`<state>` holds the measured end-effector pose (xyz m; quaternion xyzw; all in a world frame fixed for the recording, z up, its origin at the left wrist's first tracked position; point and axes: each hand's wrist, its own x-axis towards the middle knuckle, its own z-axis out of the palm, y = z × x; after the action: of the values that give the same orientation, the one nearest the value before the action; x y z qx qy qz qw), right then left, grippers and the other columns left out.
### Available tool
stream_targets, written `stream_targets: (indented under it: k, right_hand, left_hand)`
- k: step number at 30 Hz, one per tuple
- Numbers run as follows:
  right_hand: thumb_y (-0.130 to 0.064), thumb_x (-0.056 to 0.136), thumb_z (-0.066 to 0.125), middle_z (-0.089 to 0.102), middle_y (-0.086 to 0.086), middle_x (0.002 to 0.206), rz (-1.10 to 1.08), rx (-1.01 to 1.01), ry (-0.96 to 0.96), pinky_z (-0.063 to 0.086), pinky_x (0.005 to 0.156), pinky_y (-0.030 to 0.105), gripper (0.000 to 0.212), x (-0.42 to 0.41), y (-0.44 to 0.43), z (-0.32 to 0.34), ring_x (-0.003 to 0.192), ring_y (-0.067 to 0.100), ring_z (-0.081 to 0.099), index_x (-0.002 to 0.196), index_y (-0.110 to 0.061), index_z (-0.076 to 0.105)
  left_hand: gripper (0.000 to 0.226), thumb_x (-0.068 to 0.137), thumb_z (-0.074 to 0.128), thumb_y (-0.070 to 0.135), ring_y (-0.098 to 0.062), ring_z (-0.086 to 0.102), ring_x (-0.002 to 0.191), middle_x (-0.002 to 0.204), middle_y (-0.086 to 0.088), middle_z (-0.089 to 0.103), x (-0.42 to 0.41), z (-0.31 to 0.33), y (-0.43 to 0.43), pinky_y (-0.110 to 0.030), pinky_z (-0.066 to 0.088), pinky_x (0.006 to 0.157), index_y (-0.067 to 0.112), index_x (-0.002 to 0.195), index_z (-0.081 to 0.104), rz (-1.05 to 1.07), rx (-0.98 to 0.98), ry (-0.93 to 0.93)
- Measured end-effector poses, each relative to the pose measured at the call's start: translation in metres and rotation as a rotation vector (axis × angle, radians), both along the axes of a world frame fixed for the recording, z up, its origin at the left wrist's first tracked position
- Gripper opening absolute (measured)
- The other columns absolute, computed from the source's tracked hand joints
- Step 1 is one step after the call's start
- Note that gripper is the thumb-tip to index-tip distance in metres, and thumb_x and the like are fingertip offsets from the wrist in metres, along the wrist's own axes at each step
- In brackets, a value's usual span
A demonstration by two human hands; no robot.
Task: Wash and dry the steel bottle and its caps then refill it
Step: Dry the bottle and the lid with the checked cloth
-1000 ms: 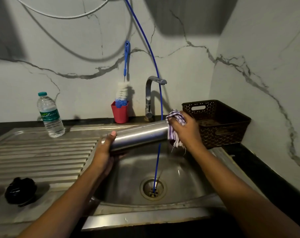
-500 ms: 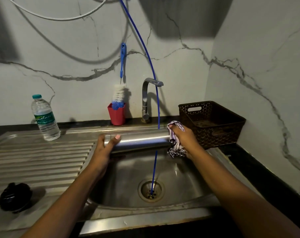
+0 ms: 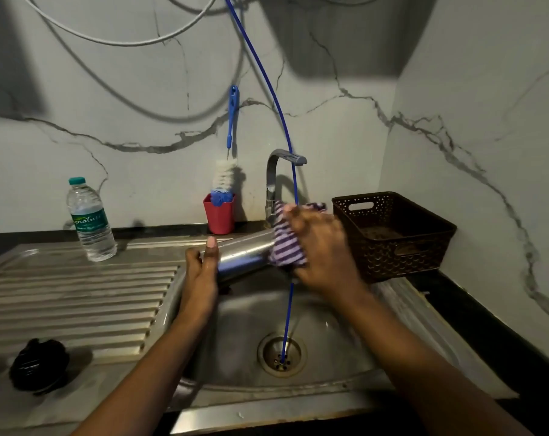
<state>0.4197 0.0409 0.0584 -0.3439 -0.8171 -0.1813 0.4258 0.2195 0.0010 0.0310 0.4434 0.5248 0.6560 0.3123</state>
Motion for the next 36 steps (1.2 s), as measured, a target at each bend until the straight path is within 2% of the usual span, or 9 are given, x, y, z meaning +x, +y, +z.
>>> stream_targets:
  k: [3, 6, 10, 16, 20, 23, 30, 34, 36]
  right_hand:
    - [-0.053, 0.082, 0.042, 0.041, 0.01, 0.146, 0.01, 0.05, -0.243, 0.022, 0.113, 0.046, 0.077, -0.048, -0.01, -0.02, 0.136, 0.025, 0.033, 0.144, -0.011, 0.027]
    - [-0.046, 0.083, 0.045, 0.04, 0.012, 0.146, 0.027, 0.073, -0.32, 0.017, 0.115, 0.043, 0.072, -0.032, 0.007, -0.023, 0.137, 0.025, 0.03, 0.144, -0.01, 0.028]
    - [-0.046, 0.084, 0.044, 0.039, 0.013, 0.146, -0.029, -0.095, -0.12, 0.019, 0.112, 0.046, 0.072, 0.025, 0.03, -0.023, 0.137, 0.022, 0.026, 0.144, -0.01, 0.03]
    - [-0.048, 0.083, 0.049, 0.037, 0.013, 0.147, 0.111, 0.052, -0.264, 0.015, 0.115, 0.041, 0.077, -0.047, -0.005, -0.024, 0.137, 0.026, 0.028, 0.145, -0.01, 0.024]
    - [-0.038, 0.075, 0.073, 0.032, 0.01, 0.15, 0.064, -0.142, -0.242, 0.026, 0.114, 0.049, 0.093, -0.003, 0.019, -0.031, 0.138, 0.024, 0.028, 0.147, -0.014, 0.019]
    - [-0.044, 0.078, 0.07, 0.024, 0.005, 0.154, 0.024, -0.384, -0.217, 0.024, 0.114, 0.048, 0.095, 0.03, 0.025, -0.031, 0.142, 0.021, 0.021, 0.15, -0.019, 0.013]
    - [-0.042, 0.073, 0.075, 0.033, 0.012, 0.149, 0.231, -0.149, -0.207, 0.016, 0.116, 0.036, 0.097, -0.028, 0.001, -0.025, 0.137, 0.023, 0.027, 0.146, -0.012, 0.019]
    - [-0.069, 0.066, 0.063, 0.037, -0.001, 0.147, 0.218, -0.63, -0.098, 0.031, 0.11, 0.047, 0.096, 0.019, 0.02, -0.027, 0.133, 0.017, 0.034, 0.146, -0.029, 0.028]
    - [-0.084, 0.06, 0.049, 0.045, -0.001, 0.139, 0.238, -0.676, -0.06, 0.034, 0.106, 0.038, 0.1, 0.02, 0.015, -0.026, 0.125, 0.015, 0.041, 0.143, -0.028, 0.035]
  left_hand:
    - [0.042, 0.094, 0.035, 0.048, 0.001, 0.049, 0.077, 0.093, 0.0, 0.053, 0.004, 0.001, -0.005, -0.009, 0.041, 0.063, 0.009, 0.109, 0.04, 0.049, 0.091, 0.126]
    - [0.039, 0.096, 0.042, 0.047, 0.014, 0.048, 0.073, 0.088, 0.007, 0.048, 0.001, 0.003, -0.01, 0.0, 0.035, 0.065, 0.009, 0.106, 0.04, 0.063, 0.214, 0.177]
    - [0.048, 0.088, 0.04, 0.054, 0.011, 0.047, 0.086, 0.095, 0.011, 0.048, -0.006, -0.001, -0.006, -0.008, 0.037, 0.083, 0.012, 0.111, 0.042, 0.054, 0.307, 0.257]
    - [0.035, 0.091, 0.043, 0.048, 0.002, 0.052, 0.1, 0.105, 0.021, 0.052, -0.005, -0.008, -0.003, -0.017, 0.042, 0.09, 0.021, 0.113, 0.042, -0.007, 0.423, 0.358]
    - [0.031, 0.088, 0.047, 0.047, 0.006, 0.048, 0.095, 0.103, 0.032, 0.048, -0.015, -0.005, -0.008, -0.011, 0.038, 0.084, 0.029, 0.113, 0.042, -0.016, 0.497, 0.425]
    - [0.032, 0.086, 0.047, 0.047, 0.0, 0.047, 0.087, 0.1, 0.027, 0.045, -0.017, -0.004, -0.01, -0.014, 0.038, 0.077, 0.037, 0.116, 0.04, -0.037, 0.525, 0.57]
    - [0.035, 0.09, 0.039, 0.063, 0.005, 0.047, 0.09, 0.108, 0.021, 0.042, -0.026, 0.004, -0.014, -0.006, 0.033, 0.08, 0.045, 0.12, 0.035, -0.021, 0.611, 0.848]
    - [0.046, 0.092, 0.04, 0.057, -0.014, 0.05, 0.093, 0.107, 0.002, 0.046, -0.025, 0.008, -0.013, -0.019, 0.04, 0.081, 0.018, 0.115, 0.045, -0.102, 0.695, 0.993]
    - [0.05, 0.092, 0.04, 0.057, -0.017, 0.052, 0.092, 0.109, -0.005, 0.049, -0.021, 0.007, -0.013, -0.024, 0.042, 0.078, 0.013, 0.115, 0.044, -0.123, 0.7, 1.05]
